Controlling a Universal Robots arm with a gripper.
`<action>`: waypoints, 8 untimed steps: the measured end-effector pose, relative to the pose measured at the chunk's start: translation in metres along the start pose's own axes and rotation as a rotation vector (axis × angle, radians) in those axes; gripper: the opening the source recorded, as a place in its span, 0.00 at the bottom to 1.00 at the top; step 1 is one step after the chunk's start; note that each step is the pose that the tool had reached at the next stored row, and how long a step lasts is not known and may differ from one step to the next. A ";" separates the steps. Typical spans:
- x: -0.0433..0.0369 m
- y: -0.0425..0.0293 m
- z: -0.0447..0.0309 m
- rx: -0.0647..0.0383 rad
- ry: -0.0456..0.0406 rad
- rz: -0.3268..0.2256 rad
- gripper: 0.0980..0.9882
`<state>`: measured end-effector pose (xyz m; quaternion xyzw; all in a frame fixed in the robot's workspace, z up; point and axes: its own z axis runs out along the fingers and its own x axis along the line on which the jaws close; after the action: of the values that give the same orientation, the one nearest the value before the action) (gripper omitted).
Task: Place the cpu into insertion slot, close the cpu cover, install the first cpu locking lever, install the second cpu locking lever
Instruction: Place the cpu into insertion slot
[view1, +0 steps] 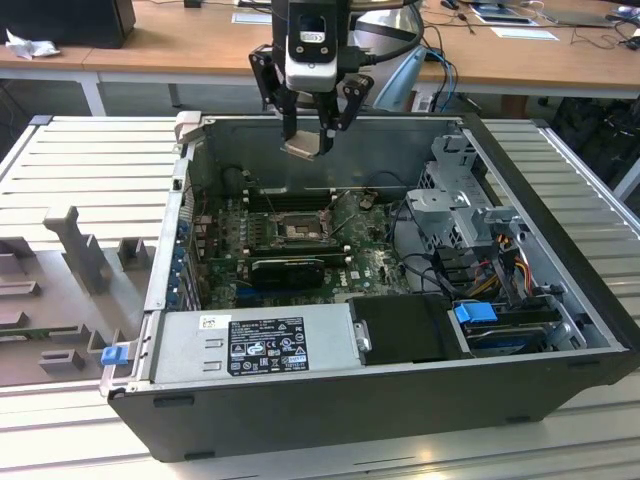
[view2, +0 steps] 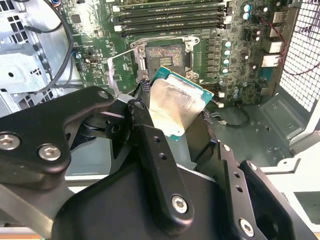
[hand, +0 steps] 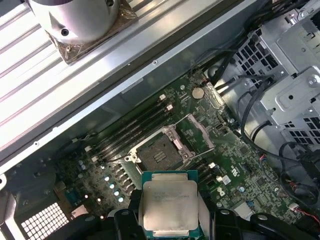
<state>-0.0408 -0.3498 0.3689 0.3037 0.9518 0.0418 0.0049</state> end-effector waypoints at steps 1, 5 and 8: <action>0.0000 0.0000 0.0000 0.000 -0.0008 0.009 0.48; 0.0000 0.0000 0.0002 -0.001 -0.0026 0.031 0.48; 0.0000 0.0000 0.0003 -0.001 -0.0043 0.051 0.48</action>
<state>-0.0408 -0.3498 0.3685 0.3280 0.9437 0.0417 0.0060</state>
